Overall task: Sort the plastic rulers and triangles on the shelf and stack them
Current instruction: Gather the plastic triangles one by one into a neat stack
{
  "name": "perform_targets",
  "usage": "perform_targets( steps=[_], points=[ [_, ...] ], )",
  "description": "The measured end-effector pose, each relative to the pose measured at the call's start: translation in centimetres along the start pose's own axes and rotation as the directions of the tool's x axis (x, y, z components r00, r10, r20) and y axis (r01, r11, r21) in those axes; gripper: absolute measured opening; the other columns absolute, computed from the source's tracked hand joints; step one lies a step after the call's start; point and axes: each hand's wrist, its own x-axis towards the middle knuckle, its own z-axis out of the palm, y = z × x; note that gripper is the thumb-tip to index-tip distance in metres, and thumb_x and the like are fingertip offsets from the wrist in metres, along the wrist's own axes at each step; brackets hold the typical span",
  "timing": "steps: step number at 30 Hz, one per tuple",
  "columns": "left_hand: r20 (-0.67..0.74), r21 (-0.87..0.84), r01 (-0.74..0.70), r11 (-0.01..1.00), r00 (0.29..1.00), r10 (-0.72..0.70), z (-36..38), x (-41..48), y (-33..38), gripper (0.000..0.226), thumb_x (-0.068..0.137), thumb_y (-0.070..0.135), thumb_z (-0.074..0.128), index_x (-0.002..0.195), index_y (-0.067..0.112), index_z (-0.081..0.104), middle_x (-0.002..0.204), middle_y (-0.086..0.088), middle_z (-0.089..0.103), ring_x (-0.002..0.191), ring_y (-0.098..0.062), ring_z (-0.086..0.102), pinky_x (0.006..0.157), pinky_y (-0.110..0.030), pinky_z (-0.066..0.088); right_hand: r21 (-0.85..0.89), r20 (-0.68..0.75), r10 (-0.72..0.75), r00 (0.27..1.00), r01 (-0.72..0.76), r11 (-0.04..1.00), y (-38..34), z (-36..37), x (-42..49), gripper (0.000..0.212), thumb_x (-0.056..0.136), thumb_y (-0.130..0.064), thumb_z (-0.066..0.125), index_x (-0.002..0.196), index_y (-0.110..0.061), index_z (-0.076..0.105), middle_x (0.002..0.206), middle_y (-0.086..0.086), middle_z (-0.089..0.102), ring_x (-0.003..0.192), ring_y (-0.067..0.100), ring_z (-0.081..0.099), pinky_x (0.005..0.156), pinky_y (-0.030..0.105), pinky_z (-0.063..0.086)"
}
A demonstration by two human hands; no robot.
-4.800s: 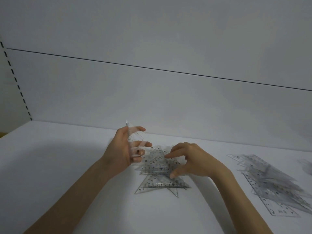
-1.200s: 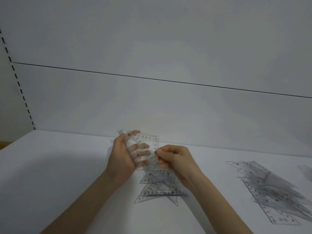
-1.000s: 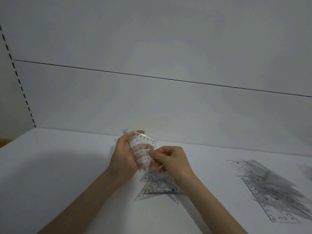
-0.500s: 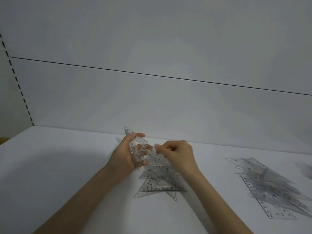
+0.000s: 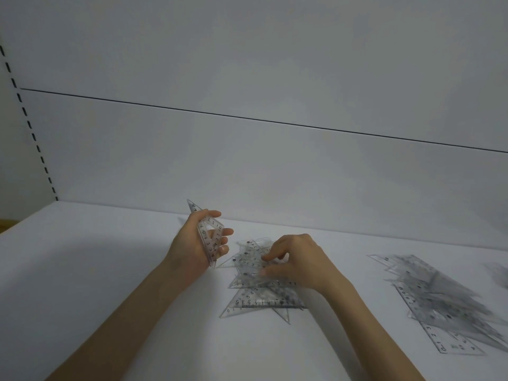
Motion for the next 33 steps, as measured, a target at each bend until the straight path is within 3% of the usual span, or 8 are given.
perform_targets(
  steps=[5, 9, 11, 14, 19, 24, 28, 33],
  points=[
    [0.004, -0.007, -0.008, 1.000, 1.000, 0.008, 0.1, -0.1, 0.1, 0.019, 0.093, 0.028, 0.043, 0.096, 0.012, 0.054, 0.079, -0.021, 0.058, 0.062, -0.023, 0.049, 0.047, -0.023, 0.042, -0.135, -0.057, -0.204, 0.977, 0.195, 0.971, 0.1, -0.2, -0.5, 0.019, 0.081, -0.043, 0.067, 0.082, -0.027, 0.077, 0.086, -0.013, 0.073, 0.085, 0.011, 0.062, 0.068, 0.030, 0.049],
    [0.018, -0.002, -0.017, 1.000, 1.000, 0.017, 0.1, -0.2, 0.1, 0.021, 0.094, 0.027, 0.042, 0.098, 0.012, 0.055, 0.081, -0.021, 0.058, 0.062, -0.023, 0.049, 0.046, -0.025, 0.043, -0.115, -0.389, -0.223, 0.894, 0.194, 0.974, -0.3, -0.5, -0.9, 0.021, 0.081, -0.033, 0.058, 0.071, -0.023, 0.073, 0.068, -0.012, 0.068, 0.065, 0.006, 0.060, 0.056, 0.027, 0.049],
    [0.034, -0.002, -0.018, 1.000, 0.999, 0.018, 0.1, -0.3, 0.0, 0.021, 0.094, 0.027, 0.042, 0.099, 0.011, 0.055, 0.082, -0.022, 0.058, 0.063, -0.024, 0.049, 0.047, -0.025, 0.043, 0.182, -0.496, -0.032, 0.868, 0.140, 0.973, -0.6, -1.0, -0.8, 0.014, 0.083, -0.018, 0.065, 0.071, -0.018, 0.072, 0.065, -0.011, 0.066, 0.060, 0.006, 0.058, 0.056, 0.019, 0.045],
    [0.093, 0.002, -0.010, 1.000, 0.996, 0.010, 0.3, -0.6, -0.2, 0.023, 0.091, 0.027, 0.044, 0.099, 0.010, 0.056, 0.085, -0.022, 0.058, 0.065, -0.024, 0.050, 0.049, -0.027, 0.043, 0.707, -0.320, 0.199, 0.926, 0.094, 0.700, -1.4, -1.9, -1.1, 0.009, 0.083, -0.004, 0.068, 0.075, -0.005, 0.073, 0.070, 0.003, 0.069, 0.056, 0.011, 0.057, 0.054, 0.022, 0.046],
    [0.244, 0.039, 0.034, 0.999, 0.969, -0.043, 1.1, -1.2, -1.2, 0.037, 0.091, 0.036, 0.039, 0.109, 0.009, 0.056, 0.091, -0.023, 0.057, 0.068, -0.026, 0.054, 0.054, -0.030, 0.041, 0.915, -0.098, 0.209, 0.973, 0.006, 0.403, -3.3, -0.8, -1.1, 0.009, 0.082, -0.001, 0.069, 0.084, 0.007, 0.070, 0.080, 0.014, 0.070, 0.066, 0.019, 0.066, 0.063, 0.023, 0.055],
    [0.278, 0.137, -0.002, 0.991, 0.960, -0.037, 1.2, -1.1, -1.9, 0.041, 0.085, 0.038, 0.054, 0.115, 0.011, 0.056, 0.081, -0.012, 0.059, 0.068, -0.022, 0.060, 0.056, -0.031, 0.048, 0.843, -0.056, 0.241, 0.969, -0.084, 0.532, -4.3, 0.7, -0.7, 0.010, 0.081, -0.013, 0.073, 0.071, -0.011, 0.074, 0.069, 0.007, 0.071, 0.063, 0.010, 0.060, 0.063, 0.018, 0.045],
    [0.338, 0.143, 0.011, 0.990, 0.939, -0.059, 0.8, -0.9, -2.2, 0.045, 0.088, 0.043, 0.055, 0.124, 0.017, 0.055, 0.100, -0.020, 0.062, 0.086, -0.028, 0.065, 0.061, -0.038, 0.053, 0.734, -0.122, 0.299, 0.946, -0.117, 0.669, -4.2, 1.1, -0.6, 0.014, 0.075, -0.025, 0.078, 0.067, -0.016, 0.072, 0.068, 0.002, 0.068, 0.061, 0.012, 0.044, 0.053, 0.014, 0.037],
    [0.389, 0.153, -0.002, 0.988, 0.919, -0.059, 0.9, -0.9, -2.4, 0.044, 0.089, 0.045, 0.040, 0.125, 0.022, 0.051, 0.087, -0.021, 0.061, 0.063, -0.019, 0.053, 0.049, -0.026, 0.042, 0.561, -0.194, 0.209, 0.958, -0.066, 0.825, -4.4, 1.2, -0.6, 0.025, 0.066, -0.034, 0.085, 0.071, -0.018, 0.066, 0.077, -0.007, 0.064, 0.053, 0.001, 0.045, 0.052, 0.012, 0.039]
  ],
)
